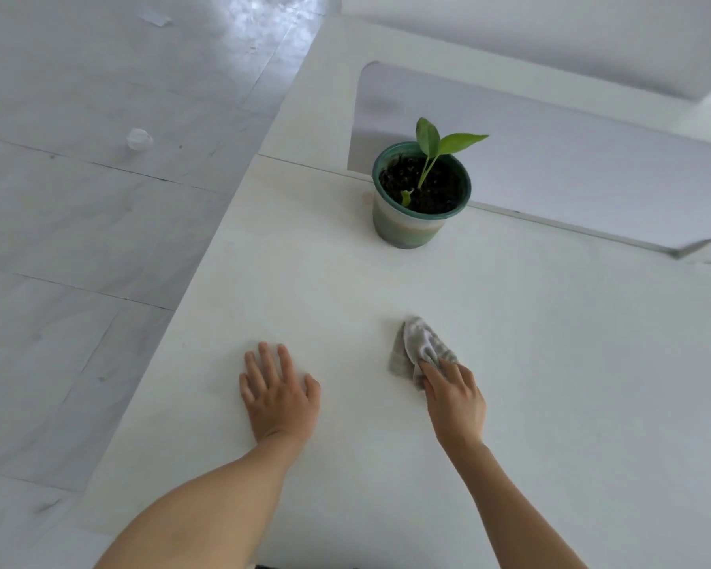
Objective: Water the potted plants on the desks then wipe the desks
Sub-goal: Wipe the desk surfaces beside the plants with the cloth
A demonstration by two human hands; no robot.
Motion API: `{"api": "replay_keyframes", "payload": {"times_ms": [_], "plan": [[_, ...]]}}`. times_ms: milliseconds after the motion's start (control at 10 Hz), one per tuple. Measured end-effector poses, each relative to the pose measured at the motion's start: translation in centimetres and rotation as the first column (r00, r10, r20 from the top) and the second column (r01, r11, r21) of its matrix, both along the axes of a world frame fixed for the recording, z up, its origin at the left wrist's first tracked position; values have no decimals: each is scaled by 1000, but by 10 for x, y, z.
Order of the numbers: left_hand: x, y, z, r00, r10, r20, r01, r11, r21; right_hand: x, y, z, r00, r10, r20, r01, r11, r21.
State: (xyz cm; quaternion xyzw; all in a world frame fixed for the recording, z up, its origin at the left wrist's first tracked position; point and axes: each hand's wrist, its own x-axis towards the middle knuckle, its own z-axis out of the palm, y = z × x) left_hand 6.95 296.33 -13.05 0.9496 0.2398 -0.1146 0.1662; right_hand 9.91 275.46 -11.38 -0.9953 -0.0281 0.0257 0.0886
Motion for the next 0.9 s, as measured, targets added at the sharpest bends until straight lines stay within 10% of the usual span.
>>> {"api": "replay_keyframes", "payload": {"times_ms": [200, 300, 400, 500, 700, 900], "plan": [[-3, -2, -2, 994, 40, 99, -37, 999, -32, -17, -8, 19, 971, -235, -51, 240, 962, 131], [-4, -2, -3, 991, 42, 129, -36, 998, -44, -24, -15, 37, 855, -377, -356, 515, 700, 495], [-8, -1, -2, 990, 23, 138, -15, 998, -65, -37, -17, 57, 784, -378, -492, 596, 241, 766], [-9, 4, 1, 995, 6, 97, 11, 985, -172, -53, -7, 72, 779, -337, -528, 591, 117, 798], [-47, 55, 15, 936, 136, 325, 47, 865, -499, -71, 64, 83, 928, -73, -365, 365, 375, 852], [-96, 111, 21, 718, 695, -46, -264, 209, -942, -101, 167, 65, 777, 550, -306, -449, 825, 343]]}}
